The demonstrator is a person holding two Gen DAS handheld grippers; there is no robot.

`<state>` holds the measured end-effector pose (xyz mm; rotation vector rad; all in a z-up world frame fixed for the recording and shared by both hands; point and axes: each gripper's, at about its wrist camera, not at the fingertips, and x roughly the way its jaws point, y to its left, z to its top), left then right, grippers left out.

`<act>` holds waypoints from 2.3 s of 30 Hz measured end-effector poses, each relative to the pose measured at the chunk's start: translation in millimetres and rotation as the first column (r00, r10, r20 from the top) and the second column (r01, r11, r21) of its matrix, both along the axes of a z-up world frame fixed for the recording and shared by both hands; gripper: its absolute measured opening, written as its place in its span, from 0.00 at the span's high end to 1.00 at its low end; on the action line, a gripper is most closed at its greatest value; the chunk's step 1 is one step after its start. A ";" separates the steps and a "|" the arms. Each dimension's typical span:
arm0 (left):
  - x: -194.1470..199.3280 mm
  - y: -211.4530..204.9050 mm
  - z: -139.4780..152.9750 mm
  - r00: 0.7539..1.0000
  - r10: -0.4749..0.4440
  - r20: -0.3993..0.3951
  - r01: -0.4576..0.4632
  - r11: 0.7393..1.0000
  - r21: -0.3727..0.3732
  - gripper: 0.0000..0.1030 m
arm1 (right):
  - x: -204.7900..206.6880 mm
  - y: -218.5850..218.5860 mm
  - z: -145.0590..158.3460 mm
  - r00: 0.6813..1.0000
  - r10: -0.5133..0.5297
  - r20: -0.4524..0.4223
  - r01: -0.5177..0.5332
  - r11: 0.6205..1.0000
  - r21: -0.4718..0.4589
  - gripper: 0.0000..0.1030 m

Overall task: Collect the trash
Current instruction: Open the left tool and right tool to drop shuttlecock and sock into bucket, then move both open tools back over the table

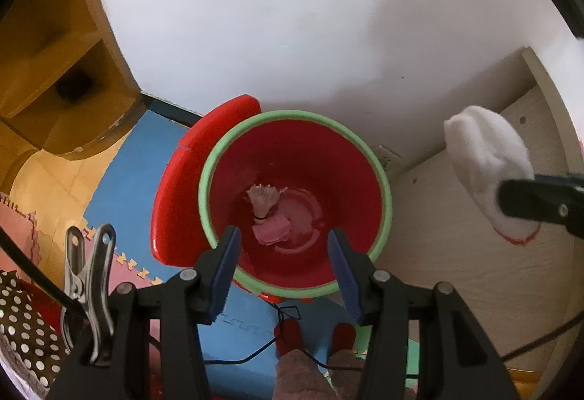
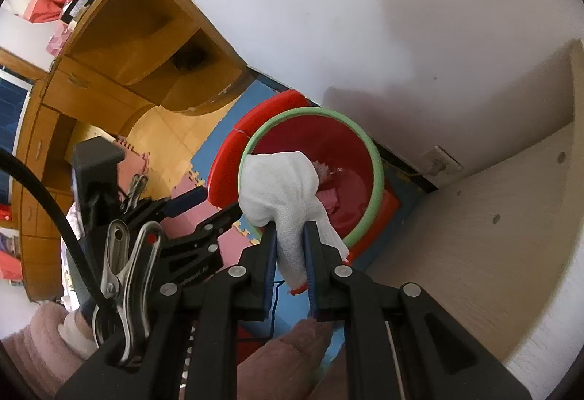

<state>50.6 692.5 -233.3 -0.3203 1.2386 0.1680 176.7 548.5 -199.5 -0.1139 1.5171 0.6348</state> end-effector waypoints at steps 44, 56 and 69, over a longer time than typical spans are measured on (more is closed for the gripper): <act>-27.8 -19.4 45.9 0.997 -0.057 0.058 0.058 0.998 -0.024 0.49 | -27.3 -1.1 19.1 0.996 -0.069 0.064 0.067 0.997 0.038 0.54; -45.3 -32.9 78.6 0.992 -0.074 0.100 0.076 0.997 -0.018 0.49 | -53.2 -29.0 49.1 0.990 -0.103 0.092 0.094 0.991 0.090 0.54; -85.5 -66.5 140.6 0.984 -0.086 0.157 0.084 0.996 0.018 0.49 | -93.0 -70.4 107.0 0.979 -0.143 0.146 0.112 0.973 0.200 0.54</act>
